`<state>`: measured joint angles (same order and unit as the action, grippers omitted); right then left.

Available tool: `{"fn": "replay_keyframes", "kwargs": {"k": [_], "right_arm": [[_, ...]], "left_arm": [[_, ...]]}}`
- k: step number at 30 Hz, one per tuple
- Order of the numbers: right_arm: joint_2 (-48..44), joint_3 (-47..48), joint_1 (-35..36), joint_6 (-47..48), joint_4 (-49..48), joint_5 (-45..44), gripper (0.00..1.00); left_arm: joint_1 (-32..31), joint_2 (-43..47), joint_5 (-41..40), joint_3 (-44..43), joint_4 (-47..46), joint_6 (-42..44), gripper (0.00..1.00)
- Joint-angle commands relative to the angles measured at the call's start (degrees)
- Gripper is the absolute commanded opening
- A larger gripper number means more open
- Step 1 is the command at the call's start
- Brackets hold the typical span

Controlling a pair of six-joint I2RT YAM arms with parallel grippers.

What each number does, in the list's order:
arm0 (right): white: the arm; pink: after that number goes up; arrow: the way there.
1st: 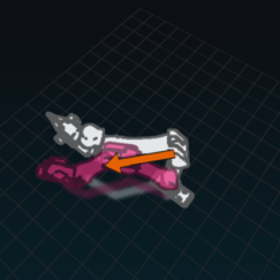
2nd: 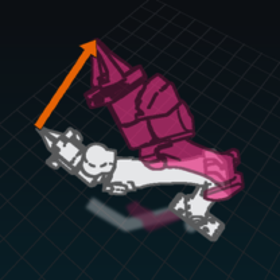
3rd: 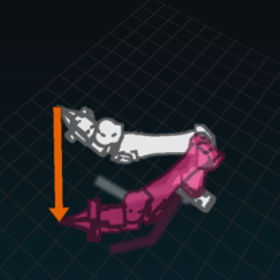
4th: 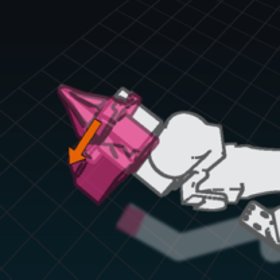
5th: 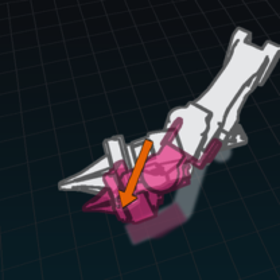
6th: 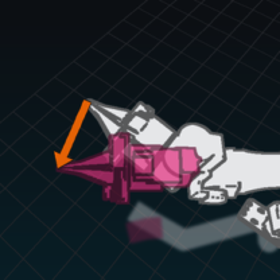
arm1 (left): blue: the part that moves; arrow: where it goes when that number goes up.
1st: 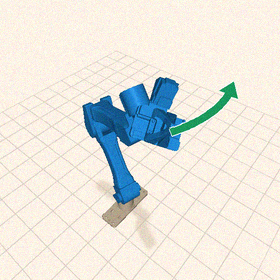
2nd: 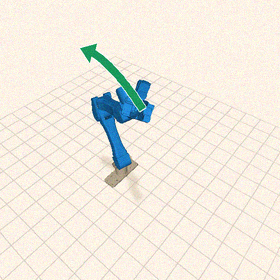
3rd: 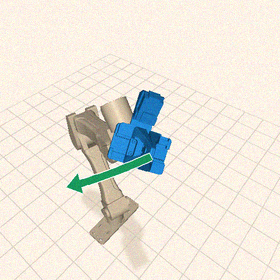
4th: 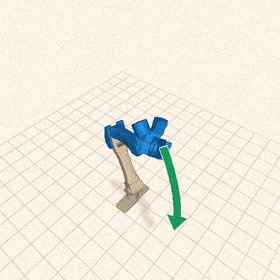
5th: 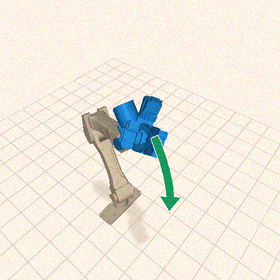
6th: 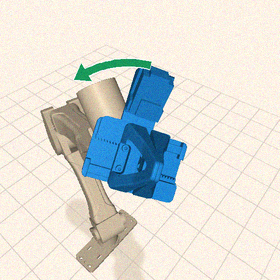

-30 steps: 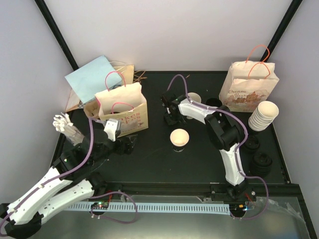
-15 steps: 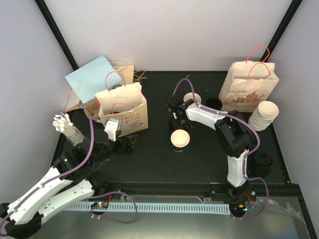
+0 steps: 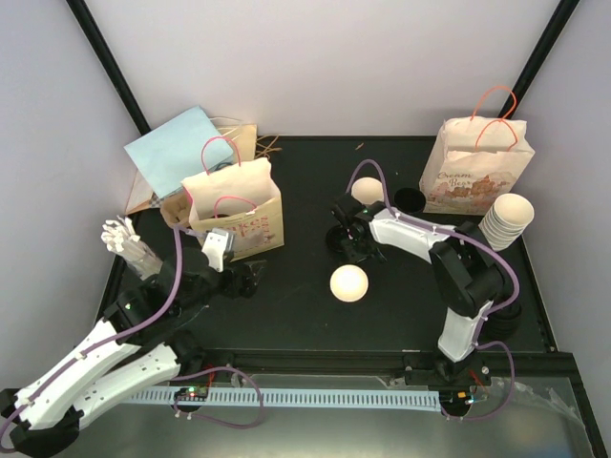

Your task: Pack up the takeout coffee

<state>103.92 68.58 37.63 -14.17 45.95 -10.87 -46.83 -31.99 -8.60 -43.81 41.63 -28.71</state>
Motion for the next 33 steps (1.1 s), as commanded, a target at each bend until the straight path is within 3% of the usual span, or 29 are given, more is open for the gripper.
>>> {"fn": "replay_keyframes", "kwargs": {"k": [1,14,20,22,24,28,33], "right_arm": [[-2.7,-0.6,0.2,-2.8,-0.2,-4.4,0.01],[-3.6,3.8,0.3,-2.1,-4.3,0.2,0.01],[-11.8,-1.9,0.7,-1.8,-5.2,5.4,0.07],[-14.8,-5.1,1.6,-2.0,-6.0,6.7,0.16],[-18.7,-9.5,2.1,-2.5,-7.3,8.7,0.23],[-25.0,-15.7,2.2,-3.9,-9.4,11.5,0.27],[-29.9,-19.9,2.1,-5.7,-11.3,16.3,0.28]], "left_arm": [[0.3,0.0,1.0,0.0,-1.5,-0.1,0.99],[0.3,-0.9,2.7,0.2,-1.8,0.6,0.99],[0.0,-4.2,18.6,6.7,-11.0,0.2,0.99],[-2.0,-6.7,20.7,8.3,-14.2,-1.0,0.99],[-6.1,-9.3,18.5,9.2,-16.8,-1.0,0.99],[-15.2,-14.1,8.9,9.0,-19.9,1.4,0.99],[-20.8,-18.9,2.8,10.5,-26.5,6.1,0.98]]}}
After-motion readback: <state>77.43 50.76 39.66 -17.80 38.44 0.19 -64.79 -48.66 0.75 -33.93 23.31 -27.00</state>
